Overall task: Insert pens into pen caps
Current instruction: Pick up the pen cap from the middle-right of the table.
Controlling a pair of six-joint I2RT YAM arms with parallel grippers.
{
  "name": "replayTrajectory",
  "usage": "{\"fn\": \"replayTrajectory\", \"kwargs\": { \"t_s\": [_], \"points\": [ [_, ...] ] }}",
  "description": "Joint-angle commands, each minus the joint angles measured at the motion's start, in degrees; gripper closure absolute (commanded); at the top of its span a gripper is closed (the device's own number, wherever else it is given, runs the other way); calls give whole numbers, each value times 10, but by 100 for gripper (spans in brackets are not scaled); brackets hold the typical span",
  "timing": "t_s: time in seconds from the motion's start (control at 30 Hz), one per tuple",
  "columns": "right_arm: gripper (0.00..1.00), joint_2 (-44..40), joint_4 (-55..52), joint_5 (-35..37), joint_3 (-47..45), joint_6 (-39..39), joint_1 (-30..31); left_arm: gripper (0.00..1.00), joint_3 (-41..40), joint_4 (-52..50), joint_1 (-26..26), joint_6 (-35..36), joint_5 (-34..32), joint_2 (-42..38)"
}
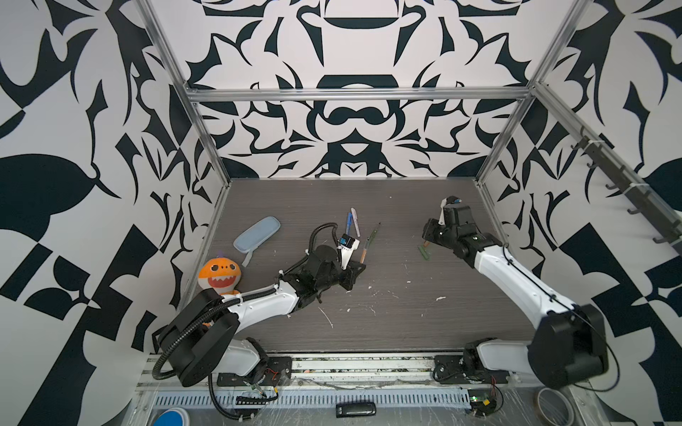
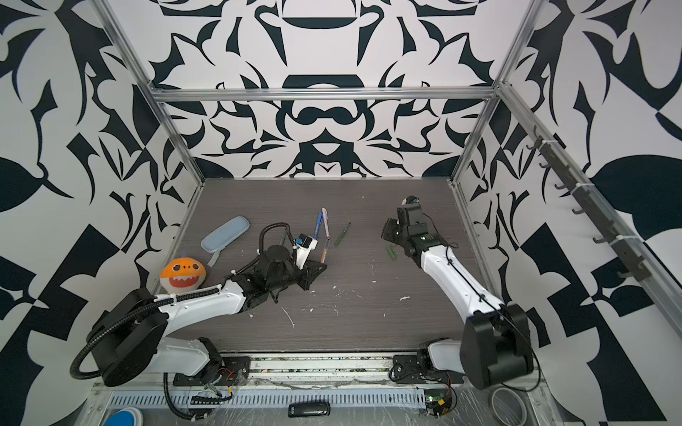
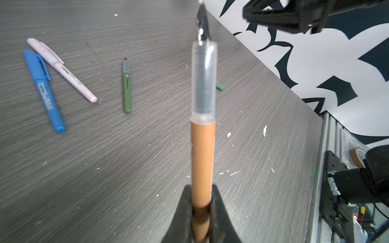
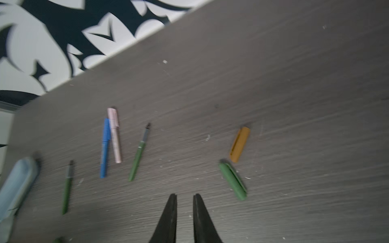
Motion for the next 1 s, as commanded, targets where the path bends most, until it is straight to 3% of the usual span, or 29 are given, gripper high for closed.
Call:
{"fn": "replayTrajectory", "kwargs": {
  "t_s": [0.0,0.33,0.57,0.97],
  "points": [
    [82,63,-62,0,63,-22,-20,95,6,40,-2,4,35,3],
    [66,262,-158,61,208,-50,-34,95,-34,104,-3,-47,65,-7],
    [67,308,-176,87,237,-57,-37,95,-42,106,-4,-50,68,-24],
    [76,353,-186,71,261,-65,-54,94,-44,106,-5,-47,70,-26]
  ]
}}
